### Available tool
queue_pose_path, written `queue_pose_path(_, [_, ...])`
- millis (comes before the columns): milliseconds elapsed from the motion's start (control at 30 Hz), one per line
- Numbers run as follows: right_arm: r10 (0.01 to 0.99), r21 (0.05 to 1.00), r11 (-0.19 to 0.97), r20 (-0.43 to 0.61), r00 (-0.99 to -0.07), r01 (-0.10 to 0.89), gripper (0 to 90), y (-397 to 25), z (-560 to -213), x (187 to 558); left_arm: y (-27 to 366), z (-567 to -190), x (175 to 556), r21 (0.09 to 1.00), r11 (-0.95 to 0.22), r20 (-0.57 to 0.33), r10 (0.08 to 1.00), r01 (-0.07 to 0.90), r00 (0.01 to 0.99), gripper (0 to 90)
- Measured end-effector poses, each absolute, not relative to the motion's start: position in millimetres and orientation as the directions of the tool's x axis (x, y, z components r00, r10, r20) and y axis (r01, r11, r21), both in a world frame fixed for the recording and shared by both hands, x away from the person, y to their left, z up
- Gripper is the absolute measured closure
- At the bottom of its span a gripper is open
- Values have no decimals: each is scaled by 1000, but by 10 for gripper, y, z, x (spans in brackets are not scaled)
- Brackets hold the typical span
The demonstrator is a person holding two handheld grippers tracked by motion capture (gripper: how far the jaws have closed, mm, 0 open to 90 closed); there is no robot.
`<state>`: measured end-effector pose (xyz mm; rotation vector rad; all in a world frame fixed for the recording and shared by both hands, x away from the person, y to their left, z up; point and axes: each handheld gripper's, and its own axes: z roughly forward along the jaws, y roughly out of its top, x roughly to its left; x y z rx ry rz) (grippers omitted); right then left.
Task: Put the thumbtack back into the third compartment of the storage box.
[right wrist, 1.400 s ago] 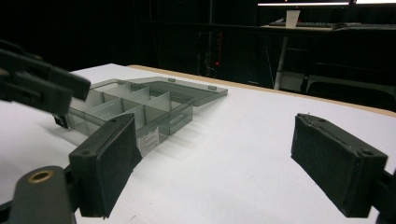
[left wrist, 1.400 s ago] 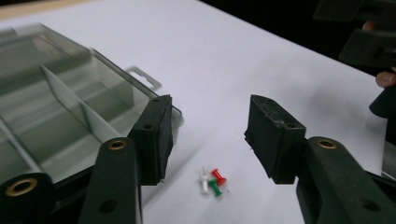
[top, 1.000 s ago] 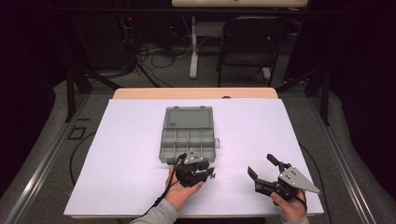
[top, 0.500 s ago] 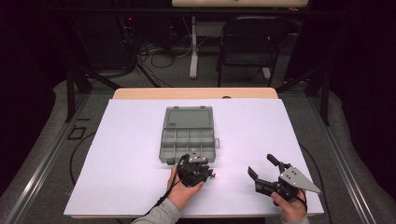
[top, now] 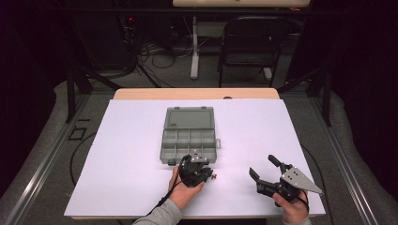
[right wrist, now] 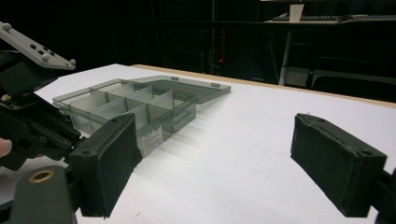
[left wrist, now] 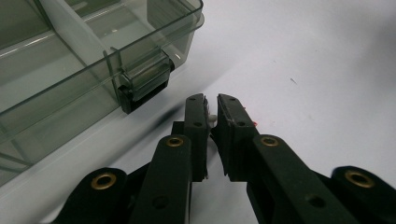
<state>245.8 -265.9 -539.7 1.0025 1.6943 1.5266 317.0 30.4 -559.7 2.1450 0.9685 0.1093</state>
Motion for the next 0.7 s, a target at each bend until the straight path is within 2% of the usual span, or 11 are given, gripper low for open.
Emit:
queue_pose_path(400, [864, 992, 35, 31, -503, 122, 147, -2666, -5398, 2460, 309, -5592, 3164, 678, -420, -214, 672, 603, 709, 858])
queue_pose_path(700, [864, 992, 36, 32, -503, 124, 147, -2667, -5400, 2463, 407, -5461, 3117, 732, -370, -219, 668, 572, 712, 858])
